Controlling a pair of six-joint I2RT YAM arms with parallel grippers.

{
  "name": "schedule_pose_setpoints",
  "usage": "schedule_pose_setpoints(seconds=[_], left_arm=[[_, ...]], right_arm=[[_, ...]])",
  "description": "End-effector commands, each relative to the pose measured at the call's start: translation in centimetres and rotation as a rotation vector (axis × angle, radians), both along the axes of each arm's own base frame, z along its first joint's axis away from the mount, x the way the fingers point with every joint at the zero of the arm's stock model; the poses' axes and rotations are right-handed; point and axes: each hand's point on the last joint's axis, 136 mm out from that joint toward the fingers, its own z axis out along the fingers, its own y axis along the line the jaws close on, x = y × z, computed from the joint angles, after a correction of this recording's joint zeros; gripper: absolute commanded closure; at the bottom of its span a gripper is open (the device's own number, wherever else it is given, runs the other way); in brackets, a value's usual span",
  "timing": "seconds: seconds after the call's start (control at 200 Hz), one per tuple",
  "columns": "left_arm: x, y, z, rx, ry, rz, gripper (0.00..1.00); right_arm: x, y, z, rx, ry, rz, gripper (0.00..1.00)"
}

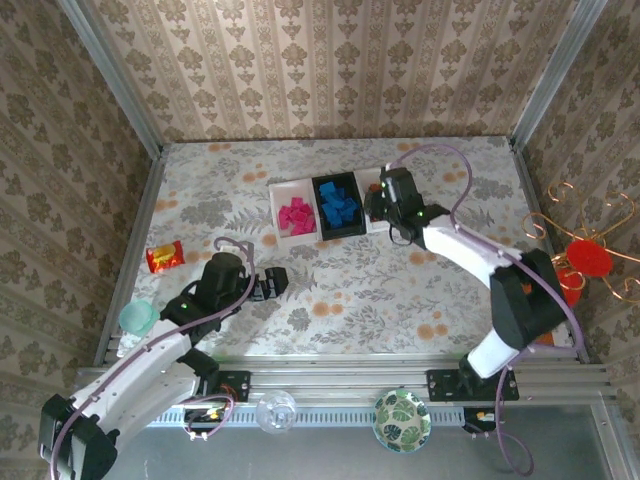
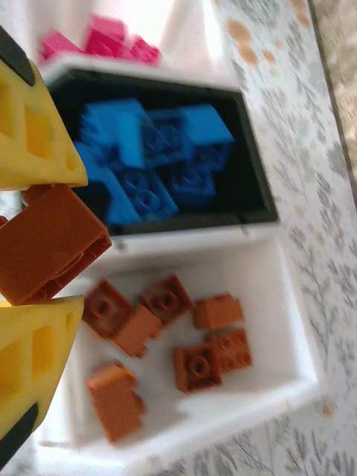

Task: Sort the legos into containers by color
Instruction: Place the lego in the container, then reset both arms

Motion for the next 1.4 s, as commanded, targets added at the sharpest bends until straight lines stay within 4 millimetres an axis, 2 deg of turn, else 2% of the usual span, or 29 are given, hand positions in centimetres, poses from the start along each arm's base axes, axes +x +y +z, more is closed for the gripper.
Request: schedule_pose_setpoints(seconds=[0.0,0.08,0.15,0.21,0.285,0.44,0.51,0.61,0.64,0.67,0.825,0.94,0.96,1.035,1.115,1.27,1.365,1.395], left_arm=[[0.7,-0.5,1.8,-0.021,-0.044,-0.016,0.0],[0.7,-0.4,1.9,-0.013,-0.042,-0.016,0.0],[0.7,-0.3,2.0,-0.004,-0.044,-0.015,0.0],[0.8,-0.2,2.3,0.006,-0.053,-0.014,0.0],[1.0,0.0,2.9,0.022,-0.072,-0.015,0.0],[2.4,0.9,4.8,0.094,-0.149,0.023,0.0],[3.2,1.2,5.8,0.12,-0.201,0.041,0.0],[5.2,1.6,7.3,0.122,-0.333,0.099,0.0],[5.8,1.9,7.7,0.131,-0.37,0.128,0.0],[6.4,2.4,8.0,0.146,-0.401,0.162,0.0],[9.8,3.5,9.2,0.276,-0.563,0.204,0.0],[12.8,4.9,8.4,0.431,-0.563,0.199,0.0],[13.6,6.0,8.3,0.463,-0.555,0.222,0.0],[15.4,7.9,7.7,0.523,-0.541,0.256,0.0],[16.8,10.2,6.0,0.577,-0.516,0.28,0.0],[17.6,15.1,0.9,0.661,-0.403,0.35,0.0],[17.5,17.0,-1.4,0.623,-0.392,0.395,0.0],[17.6,17.5,-1.4,0.628,-0.397,0.409,0.0]], right_arm=[[2.5,-1.1,-2.0,-0.056,0.081,-0.027,0.66],[4.5,-1.4,-2.5,-0.068,0.101,-0.052,0.6],[5.5,-1.4,-2.7,-0.067,0.116,-0.061,0.45],[5.6,-1.2,-2.1,-0.054,0.102,-0.056,0.33],[5.0,-0.9,-0.5,-0.022,0.058,-0.046,0.26],[1.4,-0.8,3.3,-0.003,-0.051,-0.034,0.15],[-1.0,-1.1,3.9,-0.014,-0.095,-0.038,0.09],[-4.4,-1.7,3.0,-0.035,-0.136,-0.047,0.0],[-5.1,-1.9,2.1,-0.053,-0.134,-0.058,0.0],[-6.0,-2.4,2.3,-0.055,-0.151,-0.077,0.0],[-8.4,-4.0,0.9,-0.04,-0.151,-0.136,0.0],[-9.5,-3.7,2.0,-0.03,-0.233,-0.098,0.0],[-9.6,-3.6,2.2,-0.029,-0.245,-0.092,0.0],[-9.8,-3.6,3.0,-0.036,-0.273,-0.072,0.0],[-10.1,-4.1,3.7,-0.055,-0.29,-0.077,0.0],[-10.6,-5.7,4.0,-0.101,-0.31,-0.13,0.0],[-11.0,-7.0,4.3,-0.134,-0.304,-0.183,0.0],[-11.1,-7.3,4.4,-0.149,-0.304,-0.189,0.0]])
